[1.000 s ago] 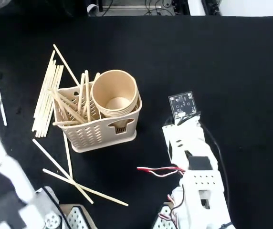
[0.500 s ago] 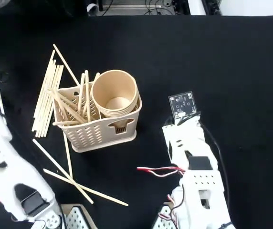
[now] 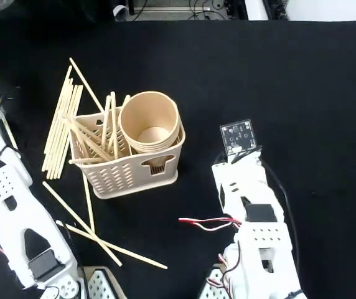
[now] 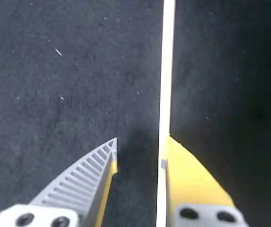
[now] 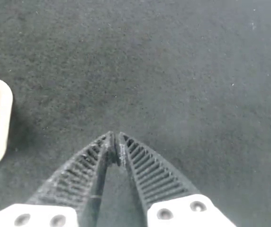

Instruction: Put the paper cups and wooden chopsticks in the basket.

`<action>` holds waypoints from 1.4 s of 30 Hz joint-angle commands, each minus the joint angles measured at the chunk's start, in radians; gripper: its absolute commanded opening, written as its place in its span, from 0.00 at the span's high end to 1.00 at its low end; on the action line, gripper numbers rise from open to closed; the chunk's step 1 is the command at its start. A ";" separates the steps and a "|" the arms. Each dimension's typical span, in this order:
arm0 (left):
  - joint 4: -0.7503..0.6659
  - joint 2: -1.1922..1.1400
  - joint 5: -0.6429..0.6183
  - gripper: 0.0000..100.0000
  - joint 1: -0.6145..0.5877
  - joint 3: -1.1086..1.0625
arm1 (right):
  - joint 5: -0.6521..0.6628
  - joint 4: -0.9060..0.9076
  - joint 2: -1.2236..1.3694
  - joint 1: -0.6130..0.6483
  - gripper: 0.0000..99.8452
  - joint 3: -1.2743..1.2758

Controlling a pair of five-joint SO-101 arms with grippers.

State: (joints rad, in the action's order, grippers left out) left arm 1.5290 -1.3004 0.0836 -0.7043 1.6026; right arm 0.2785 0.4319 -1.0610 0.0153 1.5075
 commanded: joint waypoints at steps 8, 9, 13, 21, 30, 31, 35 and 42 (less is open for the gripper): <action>0.052 0.167 0.002 0.84 0.048 0.059 | 0.008 0.005 0.004 -0.008 0.99 -0.013; 0.031 0.144 0.002 0.84 0.051 0.059 | 0.008 0.005 0.004 -0.008 0.99 -0.013; -0.061 0.014 0.002 0.84 0.051 0.059 | 0.008 0.006 0.004 -0.008 0.99 -0.013; -0.115 -0.138 -0.089 0.90 0.018 0.061 | 0.008 0.006 0.004 -0.008 0.99 -0.013; 0.089 -0.029 -0.097 0.97 0.041 0.064 | 0.008 0.005 0.004 -0.008 0.99 -0.013; 0.137 0.006 -0.097 0.97 0.047 0.064 | 0.008 0.005 0.004 -0.008 0.99 -0.013; 0.236 0.178 -0.098 0.97 0.071 0.038 | 0.008 0.005 0.004 -0.008 0.99 -0.013; 0.236 0.554 -0.109 0.97 0.068 -0.420 | 0.008 0.005 0.004 -0.008 0.99 -0.013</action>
State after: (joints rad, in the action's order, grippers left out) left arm 1.7576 -0.9705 -0.0161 -0.6444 1.3986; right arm 0.2785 0.4319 -1.0610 0.0153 1.5075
